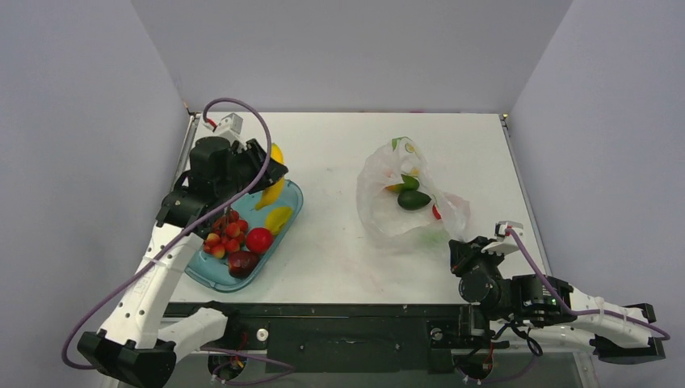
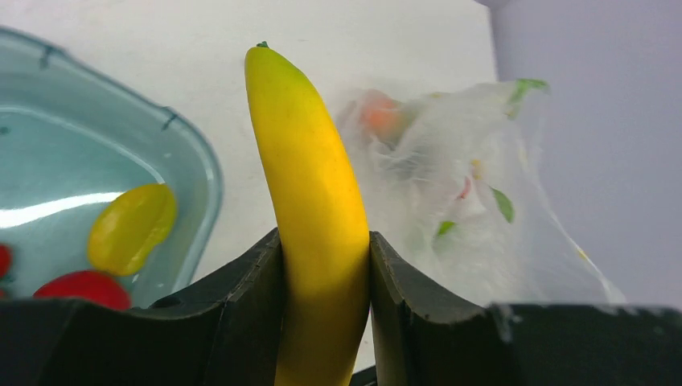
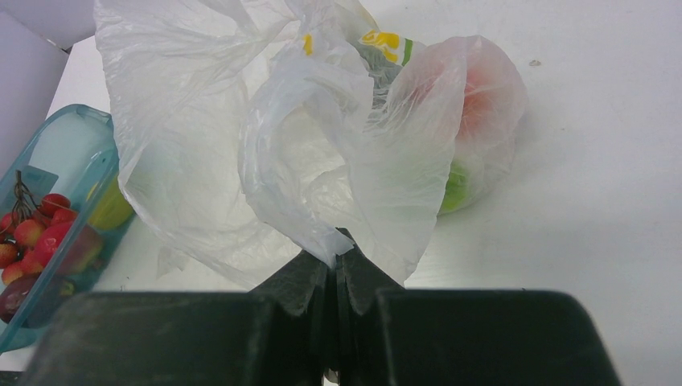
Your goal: Take the fake fruits out of the plastic bag
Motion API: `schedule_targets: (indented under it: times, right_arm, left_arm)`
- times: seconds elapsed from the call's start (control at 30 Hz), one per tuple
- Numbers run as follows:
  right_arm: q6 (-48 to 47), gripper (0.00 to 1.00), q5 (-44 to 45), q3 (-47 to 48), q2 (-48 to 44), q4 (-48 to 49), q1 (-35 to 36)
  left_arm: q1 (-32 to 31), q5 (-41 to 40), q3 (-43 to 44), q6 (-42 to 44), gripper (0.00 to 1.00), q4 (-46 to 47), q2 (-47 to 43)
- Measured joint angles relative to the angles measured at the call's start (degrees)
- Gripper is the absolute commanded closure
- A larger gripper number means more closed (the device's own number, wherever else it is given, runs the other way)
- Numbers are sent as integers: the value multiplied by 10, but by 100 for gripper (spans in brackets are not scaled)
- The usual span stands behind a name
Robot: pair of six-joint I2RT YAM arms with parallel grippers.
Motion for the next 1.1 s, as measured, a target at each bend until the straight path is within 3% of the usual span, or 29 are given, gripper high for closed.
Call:
schedule_targets:
  times: [0.2,0.27,0.5,0.8,1.1]
  right_arm:
    - [2,100,0,0,0,0,0]
    - [2,100,0,0,-1,0,0]
    - [5,100,1,0,-2,0,0]
    - [8,100,0,0,0,0,0]
    - [9,100,0,0,0,0,0]
  left_arm:
    - [40,-113,-83,-47,96,-8,4]
    - [50,-134,-114,-85,100,8,18]
    - [55,-206,-185,-256,100,77,105]
    - [37,-300,-198,-461,100,123,174]
    - [25,-370,-199,-581,96,123,231]
